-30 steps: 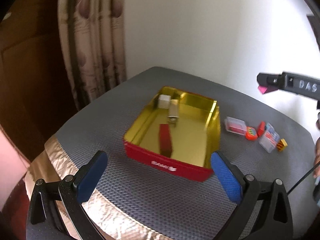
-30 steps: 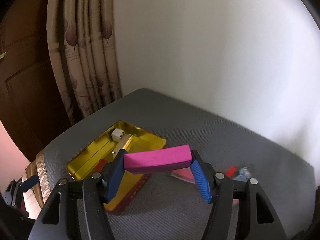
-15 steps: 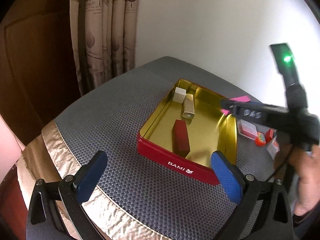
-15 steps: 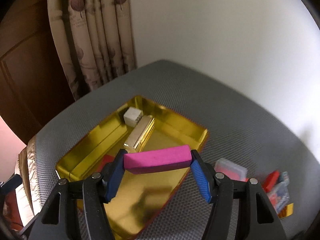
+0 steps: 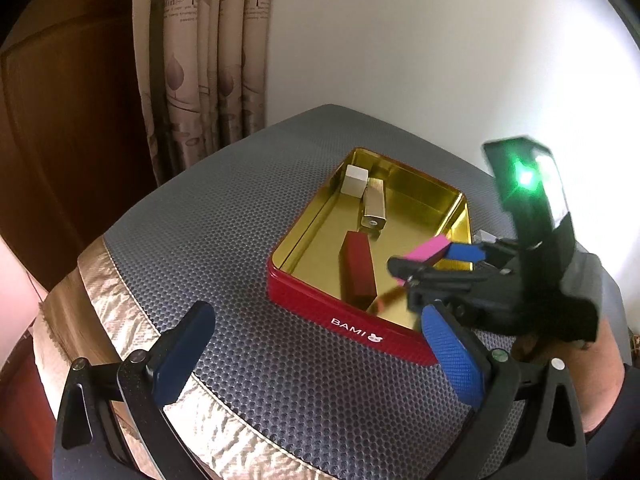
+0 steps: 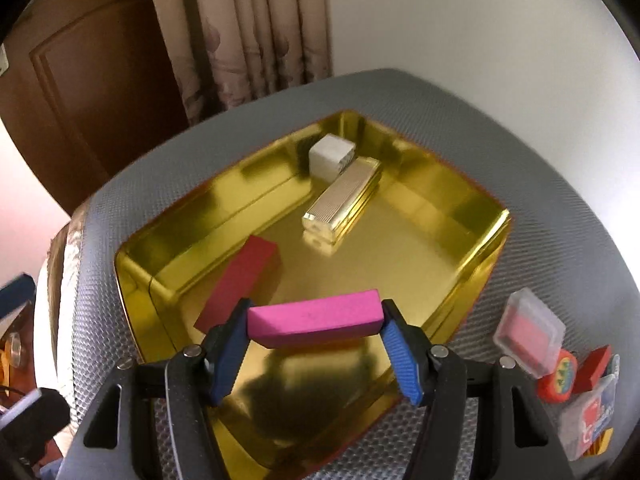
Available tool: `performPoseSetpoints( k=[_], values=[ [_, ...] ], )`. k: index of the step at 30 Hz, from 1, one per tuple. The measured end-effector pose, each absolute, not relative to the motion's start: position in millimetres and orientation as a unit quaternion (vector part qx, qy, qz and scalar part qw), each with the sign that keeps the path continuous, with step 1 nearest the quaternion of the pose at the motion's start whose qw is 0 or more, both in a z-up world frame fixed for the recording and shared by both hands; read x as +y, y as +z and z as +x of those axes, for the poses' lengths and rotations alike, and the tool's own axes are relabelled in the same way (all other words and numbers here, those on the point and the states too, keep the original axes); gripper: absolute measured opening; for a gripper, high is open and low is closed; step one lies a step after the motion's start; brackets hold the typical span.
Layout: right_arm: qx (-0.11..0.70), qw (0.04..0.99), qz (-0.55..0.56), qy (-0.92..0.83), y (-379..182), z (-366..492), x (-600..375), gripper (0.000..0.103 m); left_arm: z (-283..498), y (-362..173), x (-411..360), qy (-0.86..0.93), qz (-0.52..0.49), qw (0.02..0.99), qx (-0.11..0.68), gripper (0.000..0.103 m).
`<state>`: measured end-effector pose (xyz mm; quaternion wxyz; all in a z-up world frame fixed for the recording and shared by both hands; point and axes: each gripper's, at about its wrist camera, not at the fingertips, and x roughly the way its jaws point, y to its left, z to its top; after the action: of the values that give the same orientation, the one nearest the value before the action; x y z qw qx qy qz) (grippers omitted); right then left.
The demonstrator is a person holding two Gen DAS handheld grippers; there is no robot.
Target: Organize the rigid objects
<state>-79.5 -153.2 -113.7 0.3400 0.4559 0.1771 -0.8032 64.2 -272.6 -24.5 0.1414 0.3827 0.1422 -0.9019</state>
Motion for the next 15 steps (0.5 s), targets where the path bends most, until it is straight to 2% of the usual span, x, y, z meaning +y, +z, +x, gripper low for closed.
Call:
performPoseSetpoints(
  k=[6,11,15],
  values=[
    [0.185,0.376,0.463,-0.781,-121,-76,-153,0.064,64,-29,-271,-0.898,0.391,0.144,0.143,0.103],
    [0.233,0.390,0.460,-0.763,-129,-67,-162,0.065,62,-30,-273,-0.897,0.392,0.147,0.141,0.103],
    [0.175,0.394,0.449,-0.783,-112,-69,-143,0.065,61,-29,-274,-0.899,0.386,0.148,0.141,0.103]
  ],
)
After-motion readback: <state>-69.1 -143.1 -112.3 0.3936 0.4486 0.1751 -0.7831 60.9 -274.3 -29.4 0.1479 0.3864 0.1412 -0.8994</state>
